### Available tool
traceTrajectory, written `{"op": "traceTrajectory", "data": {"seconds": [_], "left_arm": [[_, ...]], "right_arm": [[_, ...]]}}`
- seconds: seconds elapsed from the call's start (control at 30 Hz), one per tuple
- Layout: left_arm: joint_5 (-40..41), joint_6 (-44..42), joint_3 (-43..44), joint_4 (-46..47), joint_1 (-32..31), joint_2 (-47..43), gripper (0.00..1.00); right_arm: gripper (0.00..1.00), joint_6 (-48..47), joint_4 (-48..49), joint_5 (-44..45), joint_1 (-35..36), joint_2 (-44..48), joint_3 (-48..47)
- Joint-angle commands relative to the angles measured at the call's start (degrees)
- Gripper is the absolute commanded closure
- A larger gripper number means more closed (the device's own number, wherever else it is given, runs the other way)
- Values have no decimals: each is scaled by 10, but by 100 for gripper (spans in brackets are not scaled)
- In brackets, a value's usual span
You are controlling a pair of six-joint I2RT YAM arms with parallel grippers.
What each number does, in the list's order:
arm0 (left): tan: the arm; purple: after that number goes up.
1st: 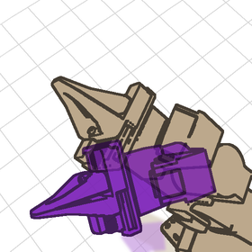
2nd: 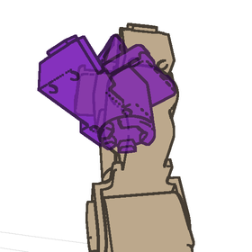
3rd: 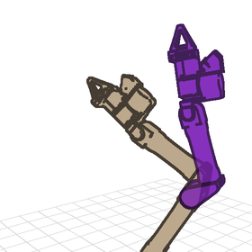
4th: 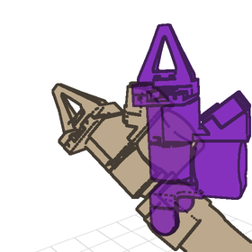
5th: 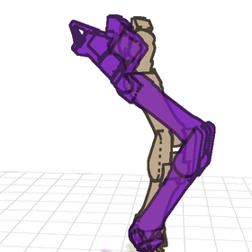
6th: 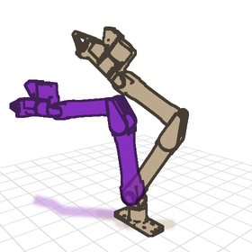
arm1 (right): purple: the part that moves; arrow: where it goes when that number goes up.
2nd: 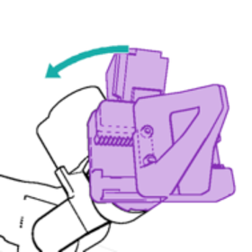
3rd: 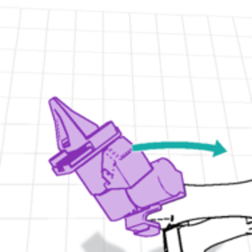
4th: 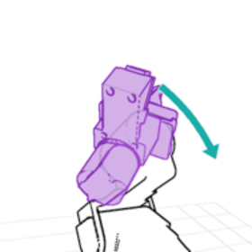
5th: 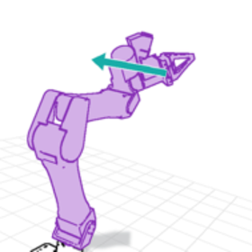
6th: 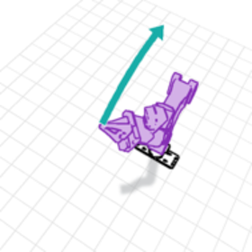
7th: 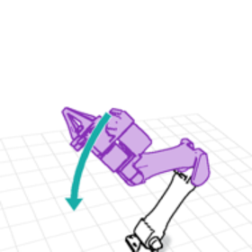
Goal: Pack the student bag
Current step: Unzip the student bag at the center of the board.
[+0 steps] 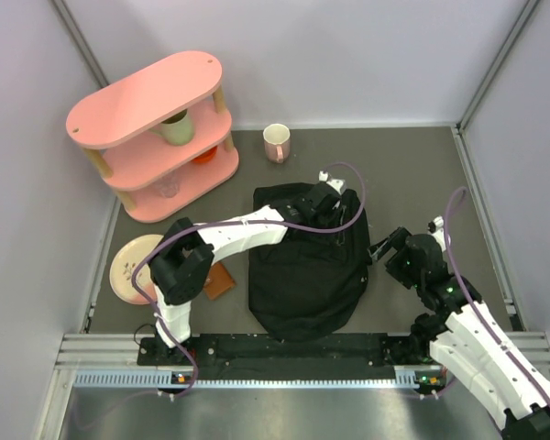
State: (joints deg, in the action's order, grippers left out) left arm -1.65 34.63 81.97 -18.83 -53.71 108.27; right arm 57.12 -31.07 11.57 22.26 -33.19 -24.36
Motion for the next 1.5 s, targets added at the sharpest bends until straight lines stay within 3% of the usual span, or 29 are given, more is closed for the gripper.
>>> {"op": "traceTrajectory", "data": {"seconds": [0.0,0.13,0.23,0.27,0.43,0.53,0.8,1.03,1.2,1.27,1.3,1.37,1.47], "left_arm": [[11,3,21,-14,3,14,63],[11,4,20,-21,1,19,78],[11,5,17,-22,1,19,99],[11,5,15,-24,2,15,100],[53,0,-8,-16,2,-15,100],[65,-1,-33,-2,2,-44,100],[68,9,-79,33,2,-92,100],[61,10,-80,38,2,-95,100],[57,12,-85,44,2,-99,100],[57,12,-87,42,2,-102,100],[57,13,-88,44,2,-104,100],[57,15,-92,48,2,-109,100],[58,16,-96,52,2,-116,100]], "right_arm": [[14,-3,2,-5,-7,0,-5],[14,-5,4,-5,-7,-2,-5],[14,-10,14,-22,-7,-8,-7],[14,-24,25,-37,-6,-11,-7],[15,-28,135,-168,-7,-61,-14],[27,-21,195,-207,-6,-105,-18],[43,-25,267,-241,-6,-208,-34],[54,-11,354,-291,-6,-239,-7],[58,-19,313,-263,-6,-183,-12],[52,-30,224,-219,-6,-133,-36],[43,-32,193,-194,-6,-110,-40],[42,-43,165,-140,-6,-53,-39],[41,-49,164,-139,-6,-26,-34]]}}
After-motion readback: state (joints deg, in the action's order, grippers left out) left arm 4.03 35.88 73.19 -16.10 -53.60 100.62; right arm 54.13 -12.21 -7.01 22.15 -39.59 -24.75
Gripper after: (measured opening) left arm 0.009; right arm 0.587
